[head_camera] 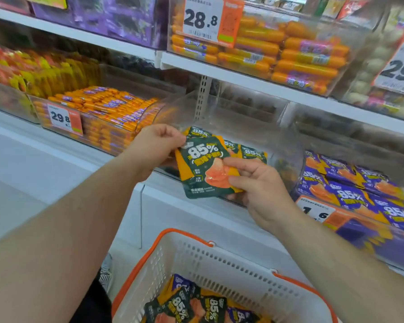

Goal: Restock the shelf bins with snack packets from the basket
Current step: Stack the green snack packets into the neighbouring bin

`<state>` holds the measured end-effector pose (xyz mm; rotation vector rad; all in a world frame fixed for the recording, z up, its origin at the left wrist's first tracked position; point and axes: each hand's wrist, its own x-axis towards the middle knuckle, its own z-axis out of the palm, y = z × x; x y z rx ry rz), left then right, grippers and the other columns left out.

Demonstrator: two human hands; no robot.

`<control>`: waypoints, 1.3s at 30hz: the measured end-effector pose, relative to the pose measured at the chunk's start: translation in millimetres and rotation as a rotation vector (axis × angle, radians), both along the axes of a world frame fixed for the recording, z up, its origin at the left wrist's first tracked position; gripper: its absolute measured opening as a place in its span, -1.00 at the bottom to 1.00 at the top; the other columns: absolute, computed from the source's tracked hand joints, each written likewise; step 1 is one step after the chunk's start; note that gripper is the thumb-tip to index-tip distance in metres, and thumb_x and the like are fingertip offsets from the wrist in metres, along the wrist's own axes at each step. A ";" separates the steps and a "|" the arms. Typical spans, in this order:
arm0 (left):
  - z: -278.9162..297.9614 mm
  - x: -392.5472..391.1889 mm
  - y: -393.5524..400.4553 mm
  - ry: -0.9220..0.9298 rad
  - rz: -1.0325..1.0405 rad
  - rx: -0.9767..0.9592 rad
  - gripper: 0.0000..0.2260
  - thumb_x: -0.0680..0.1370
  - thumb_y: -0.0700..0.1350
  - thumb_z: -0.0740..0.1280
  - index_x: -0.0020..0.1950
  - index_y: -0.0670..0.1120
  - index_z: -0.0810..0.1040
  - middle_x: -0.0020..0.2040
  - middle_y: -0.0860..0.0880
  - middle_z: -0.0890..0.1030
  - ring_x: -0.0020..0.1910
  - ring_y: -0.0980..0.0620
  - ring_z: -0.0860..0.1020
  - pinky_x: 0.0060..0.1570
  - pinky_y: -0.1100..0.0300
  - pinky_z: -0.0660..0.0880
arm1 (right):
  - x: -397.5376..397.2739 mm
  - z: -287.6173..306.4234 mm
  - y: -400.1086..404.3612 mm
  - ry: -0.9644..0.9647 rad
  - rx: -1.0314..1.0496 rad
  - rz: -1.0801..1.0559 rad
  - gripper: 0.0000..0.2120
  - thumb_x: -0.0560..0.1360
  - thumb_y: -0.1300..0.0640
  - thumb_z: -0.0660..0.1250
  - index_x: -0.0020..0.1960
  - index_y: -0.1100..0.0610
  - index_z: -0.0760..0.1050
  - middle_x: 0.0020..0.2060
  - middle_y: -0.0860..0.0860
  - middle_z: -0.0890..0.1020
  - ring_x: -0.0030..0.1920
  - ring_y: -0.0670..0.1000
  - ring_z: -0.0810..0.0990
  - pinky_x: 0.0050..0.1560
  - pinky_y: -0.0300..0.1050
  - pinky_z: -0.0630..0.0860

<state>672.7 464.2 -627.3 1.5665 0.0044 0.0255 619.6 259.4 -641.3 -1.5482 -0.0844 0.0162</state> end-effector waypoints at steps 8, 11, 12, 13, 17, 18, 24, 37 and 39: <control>-28.3 17.5 -18.4 -0.254 0.147 0.951 -0.78 0.47 0.06 0.35 0.11 0.13 0.60 0.16 0.05 0.60 0.30 0.01 0.42 0.37 0.05 0.11 | 82.7 31.4 -5.7 0.069 -0.142 -0.371 -0.71 0.51 0.44 0.26 0.17 0.23 0.55 0.00 0.08 0.57 -0.40 0.01 0.57 -0.30 -0.19 0.57; -37.0 21.3 -25.8 -0.336 0.165 1.030 -0.78 0.50 0.09 0.34 0.12 0.13 0.63 0.17 0.08 0.59 0.36 0.04 0.34 0.45 -0.05 -0.02 | 112.7 30.4 -6.7 0.132 -0.203 -0.403 -0.78 0.58 0.41 0.16 0.11 0.24 0.52 -0.11 0.06 0.52 -0.60 -0.08 0.53 -0.62 -0.33 0.38; -39.3 22.6 -25.6 -0.346 0.180 1.038 -0.78 0.50 0.12 0.35 0.11 0.13 0.63 0.16 0.09 0.59 0.36 0.05 0.33 0.46 -0.07 -0.02 | 123.1 29.1 -8.8 0.145 -0.255 -0.394 -0.75 0.59 0.38 0.16 0.20 0.24 0.49 -0.14 0.04 0.50 -0.56 -0.06 0.53 -0.67 -0.36 0.33; -40.5 23.3 -25.8 -0.349 0.188 1.051 -0.77 0.51 0.15 0.34 0.11 0.14 0.63 0.15 0.11 0.59 0.36 0.05 0.33 0.45 -0.08 -0.01 | 133.4 27.4 -10.1 0.158 -0.309 -0.370 -0.73 0.60 0.34 0.17 0.26 0.22 0.47 -0.18 0.03 0.49 -0.47 -0.04 0.52 -0.69 -0.37 0.32; -41.7 24.6 -27.4 -0.380 0.224 1.096 -0.74 0.50 0.23 0.31 0.07 0.14 0.63 0.07 0.13 0.61 0.31 0.06 0.36 0.43 -0.08 0.02 | 172.9 13.6 -11.0 0.206 -0.381 -0.387 -0.79 0.54 0.43 0.20 0.13 0.24 0.46 -0.12 0.12 0.56 -0.37 -0.02 0.48 -0.39 -0.29 0.52; -42.5 25.4 -27.1 -0.392 0.239 1.097 -0.74 0.50 0.23 0.31 0.05 0.14 0.64 0.06 0.14 0.62 0.30 0.06 0.37 0.42 -0.07 0.02 | 180.8 8.8 -10.7 0.232 -0.393 -0.390 -0.80 0.51 0.49 0.20 0.05 0.27 0.47 -0.16 0.14 0.56 -0.36 -0.01 0.47 -0.26 -0.20 0.52; -45.3 28.1 -28.8 -0.425 0.278 1.094 -0.74 0.48 0.23 0.31 0.01 0.12 0.64 0.00 0.17 0.63 0.24 0.07 0.40 0.34 -0.02 0.00 | 199.5 -15.7 -17.1 0.246 -0.820 -0.285 -0.91 0.44 0.41 0.36 -0.05 0.33 0.52 -0.21 0.17 0.59 -0.23 0.09 0.53 -0.26 -0.10 0.42; -46.3 27.7 -33.9 -0.444 0.289 1.050 -0.82 0.47 0.15 0.32 -0.09 0.11 0.64 -0.21 0.19 0.51 0.13 0.08 0.42 0.28 0.00 0.00 | 197.2 -23.8 -15.8 0.136 -1.285 -0.173 -0.70 0.49 0.34 0.26 0.21 0.27 0.55 0.13 0.13 0.61 0.06 0.09 0.63 0.10 0.00 0.62; -44.9 26.7 -34.8 -0.442 0.283 1.046 -0.78 0.45 0.16 0.31 -0.02 0.10 0.64 -0.11 0.17 0.56 0.18 0.06 0.42 0.31 -0.03 0.01 | 194.8 -21.4 -14.8 0.151 -1.296 -0.160 -0.71 0.50 0.33 0.27 0.21 0.27 0.56 0.15 0.15 0.61 0.10 0.10 0.62 0.13 0.05 0.60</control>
